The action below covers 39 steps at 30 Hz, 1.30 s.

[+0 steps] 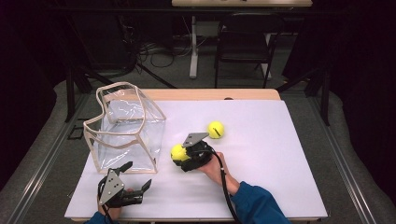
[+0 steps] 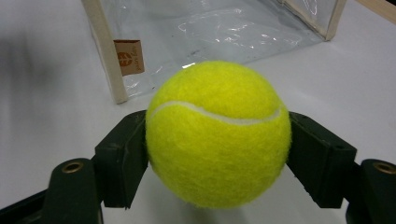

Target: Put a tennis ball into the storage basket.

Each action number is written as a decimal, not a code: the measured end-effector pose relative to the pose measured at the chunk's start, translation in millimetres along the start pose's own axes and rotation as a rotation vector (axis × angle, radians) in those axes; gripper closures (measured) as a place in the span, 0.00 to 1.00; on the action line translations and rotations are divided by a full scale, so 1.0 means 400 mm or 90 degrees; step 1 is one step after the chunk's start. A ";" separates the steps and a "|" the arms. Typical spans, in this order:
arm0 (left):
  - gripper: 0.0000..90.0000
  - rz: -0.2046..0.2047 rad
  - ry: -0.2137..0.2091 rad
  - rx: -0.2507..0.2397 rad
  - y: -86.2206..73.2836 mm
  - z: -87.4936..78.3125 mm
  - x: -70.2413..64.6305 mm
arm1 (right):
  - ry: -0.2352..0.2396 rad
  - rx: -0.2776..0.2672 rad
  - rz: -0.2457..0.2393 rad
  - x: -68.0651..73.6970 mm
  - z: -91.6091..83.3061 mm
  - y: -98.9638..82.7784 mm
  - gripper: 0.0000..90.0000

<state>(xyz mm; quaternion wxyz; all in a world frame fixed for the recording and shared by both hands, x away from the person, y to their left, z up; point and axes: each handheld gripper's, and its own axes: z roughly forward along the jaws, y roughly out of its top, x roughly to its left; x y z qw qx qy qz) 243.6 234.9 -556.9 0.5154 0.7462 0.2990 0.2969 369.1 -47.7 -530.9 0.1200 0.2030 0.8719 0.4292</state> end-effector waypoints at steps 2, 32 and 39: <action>0.11 -0.001 0.000 0.000 0.000 0.000 0.000 | 0.000 -0.001 -0.001 0.000 -0.001 0.000 0.29; 0.11 -0.005 -0.001 -0.004 0.000 -0.001 0.000 | -0.020 -0.013 -0.006 -0.003 -0.022 0.009 0.29; 0.11 -0.005 -0.001 -0.003 0.000 -0.001 0.001 | -0.021 -0.018 -0.004 -0.005 -0.029 0.013 0.29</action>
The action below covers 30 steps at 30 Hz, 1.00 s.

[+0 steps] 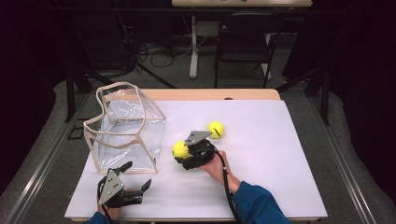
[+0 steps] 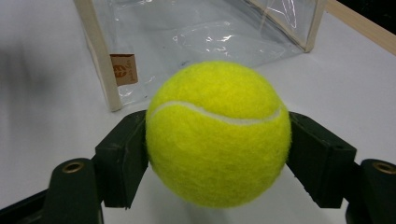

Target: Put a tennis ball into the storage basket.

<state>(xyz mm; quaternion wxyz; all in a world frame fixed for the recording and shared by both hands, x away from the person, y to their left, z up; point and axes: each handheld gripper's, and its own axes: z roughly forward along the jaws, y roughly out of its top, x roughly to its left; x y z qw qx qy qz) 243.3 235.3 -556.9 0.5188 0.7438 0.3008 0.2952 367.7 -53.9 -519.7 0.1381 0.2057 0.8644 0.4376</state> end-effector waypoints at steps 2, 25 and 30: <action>0.11 -0.001 0.000 -0.002 0.000 -0.001 0.000 | 0.001 -0.003 0.001 -0.001 -0.002 0.002 0.29; 0.11 -0.001 0.001 -0.001 0.000 -0.001 -0.001 | -0.001 -0.005 0.005 -0.004 -0.020 0.026 0.29; 0.11 -0.002 0.000 -0.002 0.001 -0.002 -0.001 | 0.000 -0.002 0.003 -0.006 -0.026 0.034 0.29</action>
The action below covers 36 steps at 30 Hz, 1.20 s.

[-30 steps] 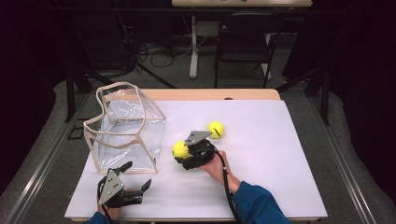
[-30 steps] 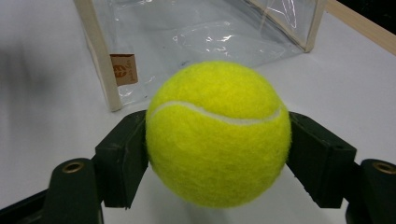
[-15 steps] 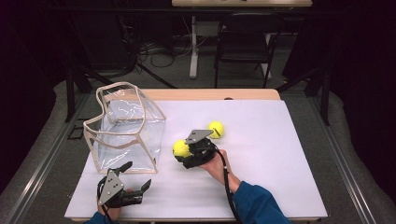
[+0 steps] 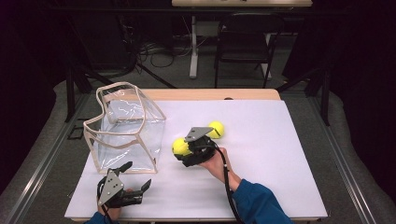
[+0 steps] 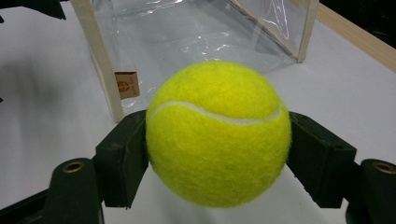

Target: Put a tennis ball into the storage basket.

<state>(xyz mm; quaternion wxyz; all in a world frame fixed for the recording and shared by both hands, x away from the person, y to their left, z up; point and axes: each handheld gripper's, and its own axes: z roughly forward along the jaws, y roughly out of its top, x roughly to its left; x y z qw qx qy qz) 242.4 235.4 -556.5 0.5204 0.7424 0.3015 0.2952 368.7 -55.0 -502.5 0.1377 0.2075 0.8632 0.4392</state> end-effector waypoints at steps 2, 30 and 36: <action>0.11 0.000 0.000 0.000 0.000 0.000 0.000 | 0.001 0.000 0.002 -0.002 -0.004 0.004 0.29; 0.11 0.000 0.002 -0.002 0.000 0.000 0.000 | 0.009 0.013 0.011 -0.029 -0.023 0.023 0.29; 0.11 0.000 0.002 -0.002 0.000 -0.001 0.000 | 0.008 0.016 0.007 -0.032 -0.023 0.031 0.29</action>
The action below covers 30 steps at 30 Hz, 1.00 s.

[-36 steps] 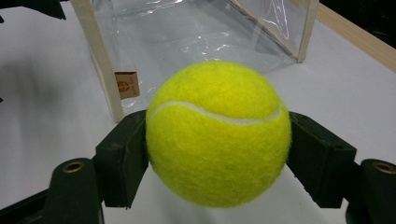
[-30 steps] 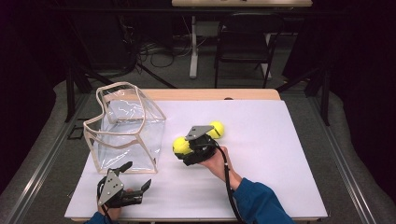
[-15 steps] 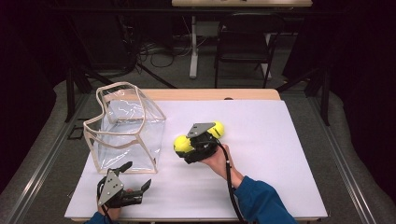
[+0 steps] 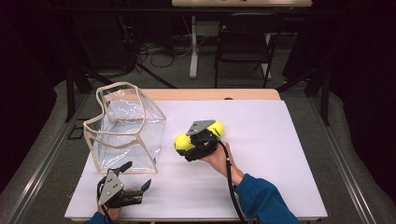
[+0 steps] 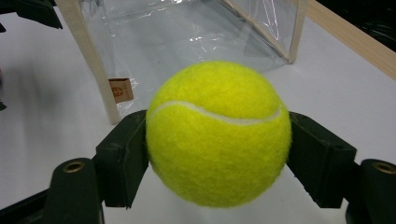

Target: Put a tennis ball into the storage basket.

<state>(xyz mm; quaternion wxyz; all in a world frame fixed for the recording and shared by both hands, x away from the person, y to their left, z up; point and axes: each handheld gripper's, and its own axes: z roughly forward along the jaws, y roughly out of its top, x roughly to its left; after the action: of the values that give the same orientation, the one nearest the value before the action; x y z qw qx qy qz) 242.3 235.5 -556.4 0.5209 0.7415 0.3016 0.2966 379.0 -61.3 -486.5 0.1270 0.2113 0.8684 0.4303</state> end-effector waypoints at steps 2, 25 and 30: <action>0.11 -0.001 0.000 0.000 0.000 0.000 0.000 | -0.002 0.002 -0.003 -0.001 -0.001 0.004 0.29; 0.11 0.001 0.000 -0.002 0.000 -0.001 0.001 | -0.011 0.001 -0.009 -0.024 -0.014 0.042 0.29; 0.11 0.001 0.000 -0.001 0.000 -0.001 0.001 | -0.013 0.000 -0.009 -0.027 -0.016 0.047 0.29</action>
<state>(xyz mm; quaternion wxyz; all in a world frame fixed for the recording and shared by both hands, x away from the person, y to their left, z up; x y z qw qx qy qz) 242.1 235.8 -556.2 0.5214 0.7412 0.3009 0.2971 390.7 -60.6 -467.0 0.1388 0.2091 0.8686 0.4272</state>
